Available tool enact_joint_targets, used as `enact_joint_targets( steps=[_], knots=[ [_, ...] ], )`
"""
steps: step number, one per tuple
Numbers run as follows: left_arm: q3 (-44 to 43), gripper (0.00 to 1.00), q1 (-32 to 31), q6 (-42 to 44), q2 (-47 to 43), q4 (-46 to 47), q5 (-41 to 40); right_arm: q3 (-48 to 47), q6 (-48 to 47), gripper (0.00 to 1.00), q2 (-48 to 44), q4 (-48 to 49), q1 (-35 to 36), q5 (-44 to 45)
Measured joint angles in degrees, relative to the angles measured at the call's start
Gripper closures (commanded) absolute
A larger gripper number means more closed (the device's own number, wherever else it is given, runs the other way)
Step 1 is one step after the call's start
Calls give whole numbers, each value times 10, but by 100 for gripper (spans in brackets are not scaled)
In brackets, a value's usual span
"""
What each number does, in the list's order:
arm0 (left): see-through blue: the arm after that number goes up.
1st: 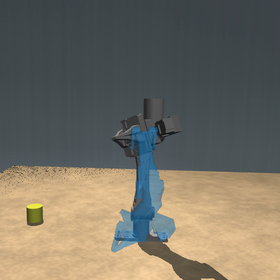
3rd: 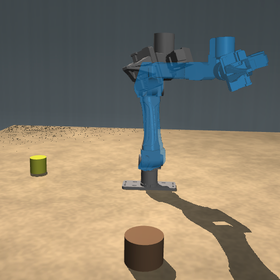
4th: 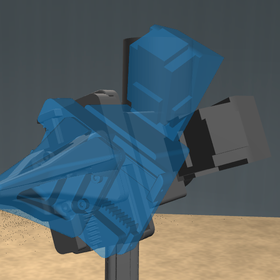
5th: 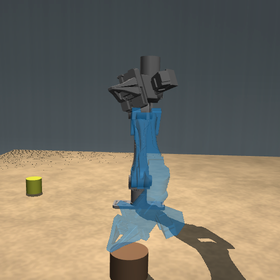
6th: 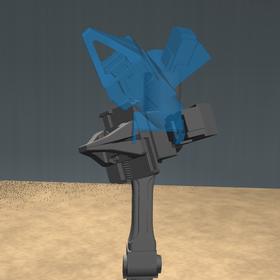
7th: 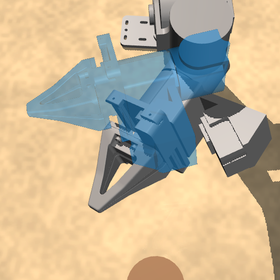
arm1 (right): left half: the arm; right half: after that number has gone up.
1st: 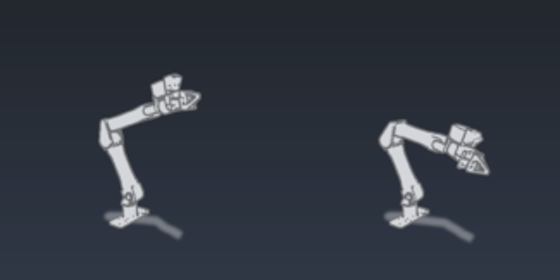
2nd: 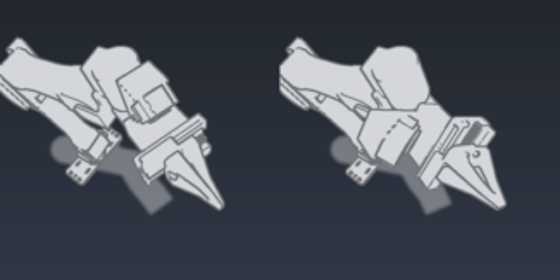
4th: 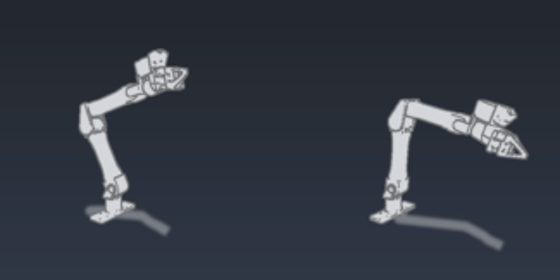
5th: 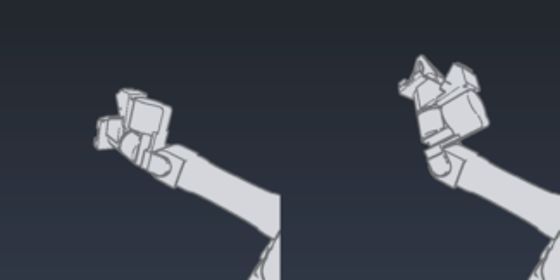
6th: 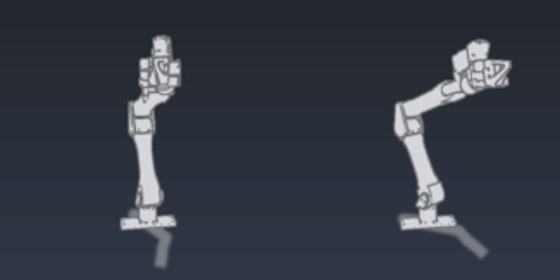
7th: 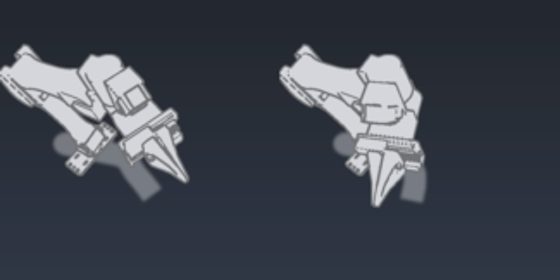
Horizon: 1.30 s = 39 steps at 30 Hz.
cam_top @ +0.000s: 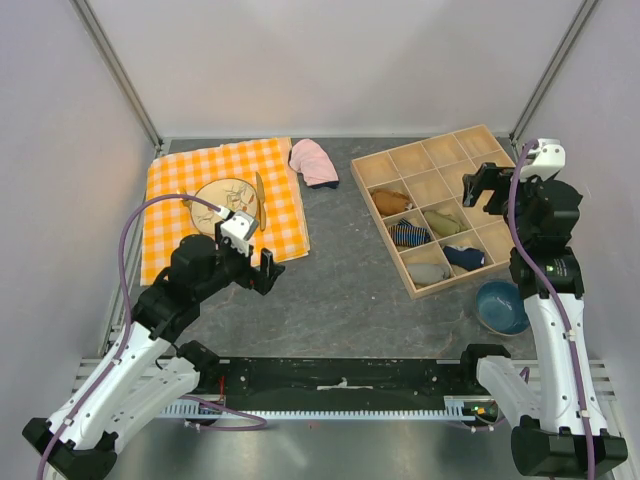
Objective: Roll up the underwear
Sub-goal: Pick up the underwear from the corner of the board.
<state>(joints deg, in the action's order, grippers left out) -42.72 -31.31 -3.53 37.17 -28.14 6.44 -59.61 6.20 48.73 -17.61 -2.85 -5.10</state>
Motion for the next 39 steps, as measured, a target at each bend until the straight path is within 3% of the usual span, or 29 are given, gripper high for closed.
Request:
enact_joint_targets(
  steps=[11, 19, 24, 28, 32, 34, 39],
  knots=[
    [18, 1, 0, 0, -20, 26, 47, 17, -4, 2, 0, 10, 0, -85],
    [17, 1, 2, -10, 34, 60, 63, 104, -115, 2, 26, 33, 0, -349],
    [-2, 5, 42, -63, 169, 123, 106, 155, -143, 2, 37, 47, 0, -403],
    [-77, 16, 85, -132, 355, 189, 154, 162, -165, 2, 37, 50, 0, -416],
    [-237, 37, 126, -191, 557, 219, 183, 162, -181, 2, 37, 50, 5, -415],
    [-320, 42, 141, -218, 645, 231, 191, 162, -191, 2, 40, 47, 12, -410],
    [-515, 46, 176, -268, 829, 210, 196, 154, -216, 2, 72, 21, 48, -386]
  ],
)
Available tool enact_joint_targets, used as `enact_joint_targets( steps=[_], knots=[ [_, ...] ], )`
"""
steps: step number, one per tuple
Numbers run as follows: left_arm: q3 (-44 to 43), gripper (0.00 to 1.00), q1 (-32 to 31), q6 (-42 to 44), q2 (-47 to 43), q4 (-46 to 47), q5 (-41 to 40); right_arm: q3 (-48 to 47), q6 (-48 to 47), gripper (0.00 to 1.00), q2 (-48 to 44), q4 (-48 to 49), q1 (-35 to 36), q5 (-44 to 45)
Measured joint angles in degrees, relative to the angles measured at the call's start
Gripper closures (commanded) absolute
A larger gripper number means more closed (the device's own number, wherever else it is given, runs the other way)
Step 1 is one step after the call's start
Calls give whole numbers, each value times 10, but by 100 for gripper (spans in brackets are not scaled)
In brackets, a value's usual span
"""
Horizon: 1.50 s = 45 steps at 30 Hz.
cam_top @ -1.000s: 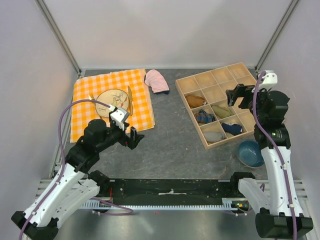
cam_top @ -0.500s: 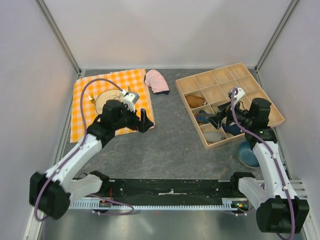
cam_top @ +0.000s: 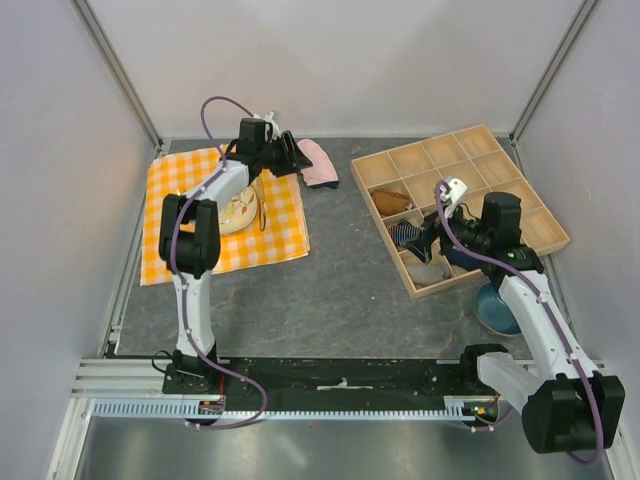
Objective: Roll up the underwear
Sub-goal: Pick up the underwear from the corner of the board, then place the underwear at the center of the board.
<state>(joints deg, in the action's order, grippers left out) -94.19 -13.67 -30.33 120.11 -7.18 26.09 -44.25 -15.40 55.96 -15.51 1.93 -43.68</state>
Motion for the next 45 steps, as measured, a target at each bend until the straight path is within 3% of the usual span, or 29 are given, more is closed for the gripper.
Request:
enact_joint_targets(
  steps=[4, 7, 17, 18, 21, 23, 24, 32, 37, 45],
  knots=[
    [-128, 46, 17, -10, 103, -54, -5, -9, -18, 2, 24, -23, 26, 15],
    [-178, 47, 18, -11, 144, -84, -5, -15, -27, 2, 35, -35, 30, 22],
    [-234, 53, 13, -13, 213, -134, -5, -23, -40, 2, 53, -49, 31, 32],
    [-237, 56, 13, -14, 218, -137, -5, -23, -40, 2, 53, -50, 31, 33],
    [-243, 76, 13, -18, 228, -139, -4, -23, -42, 2, 53, -52, 31, 33],
    [-244, 95, 13, -21, 233, -139, -2, -23, -43, 2, 53, -52, 32, 35],
    [-245, 98, 13, -24, 235, -139, 0, -23, -43, 2, 53, -52, 32, 35],
    [-247, 98, 13, -26, 229, -138, 45, -23, -46, 2, 50, -52, 39, 37],
    [-151, 98, 8, -18, 118, -124, 83, -23, -50, 2, 43, -52, 42, 41],
    [106, 98, -64, 12, -288, -62, 88, -23, -70, 2, 21, -60, 53, 19]
  ],
)
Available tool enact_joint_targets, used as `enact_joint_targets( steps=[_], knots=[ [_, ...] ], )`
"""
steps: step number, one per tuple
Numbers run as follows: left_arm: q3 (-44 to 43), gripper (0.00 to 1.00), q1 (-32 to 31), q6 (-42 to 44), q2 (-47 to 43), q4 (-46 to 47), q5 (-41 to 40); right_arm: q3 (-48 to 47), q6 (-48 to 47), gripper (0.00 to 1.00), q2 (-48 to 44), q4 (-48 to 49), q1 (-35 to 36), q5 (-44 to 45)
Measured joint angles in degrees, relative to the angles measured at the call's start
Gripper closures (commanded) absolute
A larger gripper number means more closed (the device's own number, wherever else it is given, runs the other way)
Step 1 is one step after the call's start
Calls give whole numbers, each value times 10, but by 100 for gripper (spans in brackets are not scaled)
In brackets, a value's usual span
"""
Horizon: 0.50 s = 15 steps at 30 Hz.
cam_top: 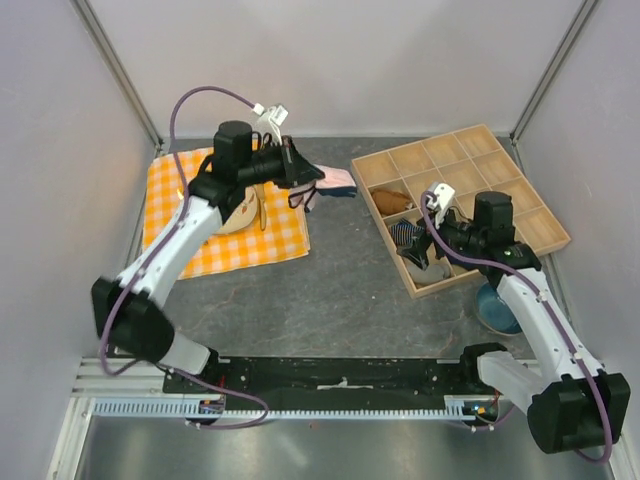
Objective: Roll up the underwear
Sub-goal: Place the underwear at the center of the board.
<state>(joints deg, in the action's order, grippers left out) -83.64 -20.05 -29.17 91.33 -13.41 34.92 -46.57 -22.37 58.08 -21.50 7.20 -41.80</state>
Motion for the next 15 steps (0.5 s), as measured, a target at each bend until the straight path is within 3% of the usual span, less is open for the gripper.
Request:
enact_joint_targets(
  steps=[5, 9, 14, 15],
  knots=[
    [209, 98, -83, -4, -270, 28, -40, 0, -30, 2, -36, -9, 3, -66],
    [368, 98, -113, -45, -433, 16, -69, 0, -55, 2, -45, -27, 7, -115],
    [506, 96, -154, -104, -516, 3, -75, 0, -78, 2, -32, -42, 19, -143],
    [520, 84, -157, -109, -503, 5, -72, 1, -81, 2, -28, -44, 21, -145]
  ],
)
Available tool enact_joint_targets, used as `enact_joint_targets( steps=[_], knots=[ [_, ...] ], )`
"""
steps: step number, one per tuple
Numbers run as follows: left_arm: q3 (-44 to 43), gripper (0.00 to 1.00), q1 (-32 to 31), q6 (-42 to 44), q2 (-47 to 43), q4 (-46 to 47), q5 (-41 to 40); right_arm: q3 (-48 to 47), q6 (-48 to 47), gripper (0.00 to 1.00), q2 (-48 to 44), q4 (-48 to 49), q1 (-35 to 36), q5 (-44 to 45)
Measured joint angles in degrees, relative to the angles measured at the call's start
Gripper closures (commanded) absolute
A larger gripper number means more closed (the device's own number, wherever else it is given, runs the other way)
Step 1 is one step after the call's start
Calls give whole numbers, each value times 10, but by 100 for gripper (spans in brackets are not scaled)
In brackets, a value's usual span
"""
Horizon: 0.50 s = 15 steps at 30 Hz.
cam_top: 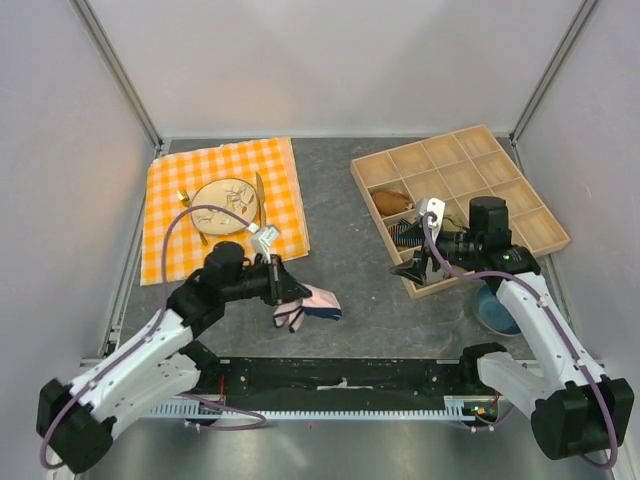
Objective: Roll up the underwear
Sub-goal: Place the underwear at the center of the board.
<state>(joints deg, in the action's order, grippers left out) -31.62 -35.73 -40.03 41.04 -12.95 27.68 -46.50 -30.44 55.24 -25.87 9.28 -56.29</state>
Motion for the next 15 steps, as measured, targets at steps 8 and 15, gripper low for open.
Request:
enact_joint_targets(
  steps=[8, 15],
  knots=[
    [-79, 48, 2, 6, 394, 100, 39, 9, -39, 2, 26, -23, 10, -3],
    [-229, 44, 14, 96, 413, 51, -57, 21, -81, 2, 31, -38, 65, 20]
  ],
)
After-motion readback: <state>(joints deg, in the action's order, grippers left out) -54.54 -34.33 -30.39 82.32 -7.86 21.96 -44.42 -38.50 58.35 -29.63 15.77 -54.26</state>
